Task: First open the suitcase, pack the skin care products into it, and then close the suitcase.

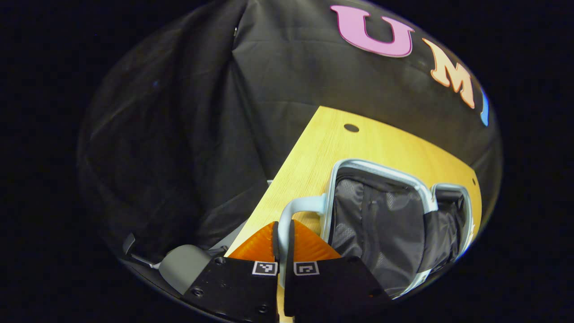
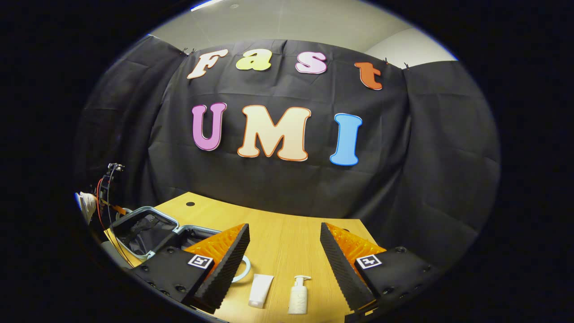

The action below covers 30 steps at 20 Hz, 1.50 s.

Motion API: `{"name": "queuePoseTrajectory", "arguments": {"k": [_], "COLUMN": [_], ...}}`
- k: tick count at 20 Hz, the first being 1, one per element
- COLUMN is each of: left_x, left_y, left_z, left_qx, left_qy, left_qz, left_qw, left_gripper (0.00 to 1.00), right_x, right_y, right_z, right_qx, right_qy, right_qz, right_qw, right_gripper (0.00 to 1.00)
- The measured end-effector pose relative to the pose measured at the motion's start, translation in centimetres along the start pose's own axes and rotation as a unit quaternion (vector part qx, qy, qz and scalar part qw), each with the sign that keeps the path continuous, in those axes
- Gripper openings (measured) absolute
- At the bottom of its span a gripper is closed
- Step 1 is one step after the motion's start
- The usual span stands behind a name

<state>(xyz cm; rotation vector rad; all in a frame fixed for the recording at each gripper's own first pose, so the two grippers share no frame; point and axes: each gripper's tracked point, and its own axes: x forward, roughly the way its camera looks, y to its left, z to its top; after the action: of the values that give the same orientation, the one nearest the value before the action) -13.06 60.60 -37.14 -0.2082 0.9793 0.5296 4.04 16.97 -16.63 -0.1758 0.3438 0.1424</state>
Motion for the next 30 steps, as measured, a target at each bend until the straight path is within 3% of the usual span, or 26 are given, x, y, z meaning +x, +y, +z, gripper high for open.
{"name": "queuePoseTrajectory", "arguments": {"k": [5, 7, 8, 11, 14, 16, 17, 18, 19, 20, 21, 22, 25, 27, 29, 30], "left_x": [1.9, 2.6, 2.3, -0.2, -1.1, 0.1, -0.1, 0.2, 0.3, 0.6, 0.8, 1.0, 2.1, 1.2, -0.4, -1.5], "left_y": [0.4, 1.8, 3.5, 4.5, 4.2, 4.6, 4.5, 4.6, 5.0, 4.7, 4.6, 4.6, 3.6, 3.7, 2.2, 1.7], "left_z": [-1.9, -2.8, -2.3, -1.1, 0.1, -2.5, -2.0, -0.8, -0.9, -1.7, -2.1, -3.0, -4.1, -3.5, -1.8, -1.0], "left_qx": [0.019, 0.028, 0.033, 0.024, 0.054, 0.072, 0.074, 0.064, 0.054, 0.019, -0.039, -0.098, -0.241, -0.262, -0.273, -0.274], "left_qy": [-0.010, -0.005, -0.023, -0.058, -0.085, -0.014, -0.005, -0.033, -0.036, -0.040, -0.047, -0.040, -0.053, -0.069, -0.082, -0.077], "left_qz": [0.032, 0.076, 0.108, 0.131, 0.143, 0.145, 0.137, 0.139, 0.141, 0.123, 0.101, 0.080, 0.002, -0.033, -0.115, -0.135], "left_qw": [0.999, 0.997, 0.993, 0.989, 0.985, 0.987, 0.988, 0.988, 0.988, 0.991, 0.993, 0.991, 0.969, 0.962, 0.952, 0.949], "left_gripper": [0.00, 0.11, 0.33, 1.00, 0.94, 0.94, 0.95, 0.90, 0.92, 0.95, 0.89, 0.89, 0.96, 0.98, 0.96, 0.96], "right_x": [-0.8, -1.1, -1.2, -1.2, -1.0, -0.8, -0.7, -0.7, -0.8, -1.0, -1.0, -1.1, -1.2, -1.2, -1.1, -0.8], "right_y": [-1.7, -2.1, -2.4, -2.9, -3.5, -3.5, -3.8, -4.3, -4.3, -4.0, -3.7, -3.3, -1.7, -0.4, 1.1, 1.7], "right_z": [-1.1, -1.3, -1.5, -2.5, -3.5, -4.1, -4.2, -4.2, -3.9, -3.8, -3.7, -3.8, -3.9, -4.0, -3.8, -3.9], "right_qx": [-0.009, -0.012, -0.012, -0.005, 0.009, 0.006, -0.005, -0.013, -0.015, -0.016, -0.022, -0.029, -0.046, -0.057, -0.063, -0.063], "right_qy": [0.015, 0.014, 0.014, 0.017, 0.025, 0.034, 0.036, 0.037, 0.036, 0.033, 0.032, 0.033, 0.034, 0.035, 0.033, 0.033], "right_qz": [-0.013, -0.013, -0.013, -0.007, 0.004, 0.016, 0.015, 0.013, 0.014, 0.015, 0.015, 0.015, 0.022, 0.031, 0.042, 0.047], "right_qw": [1.000, 1.000, 1.000, 1.000, 1.000, 0.999, 0.999, 0.999, 0.999, 0.999, 0.999, 0.999, 0.998, 0.997, 0.997, 0.996], "right_gripper": [1.00, 1.00, 1.00, 1.00, 1.00, 1.00, 1.00, 1.00, 1.00, 1.00, 1.00, 1.00, 1.00, 1.00, 1.00, 1.00]}}
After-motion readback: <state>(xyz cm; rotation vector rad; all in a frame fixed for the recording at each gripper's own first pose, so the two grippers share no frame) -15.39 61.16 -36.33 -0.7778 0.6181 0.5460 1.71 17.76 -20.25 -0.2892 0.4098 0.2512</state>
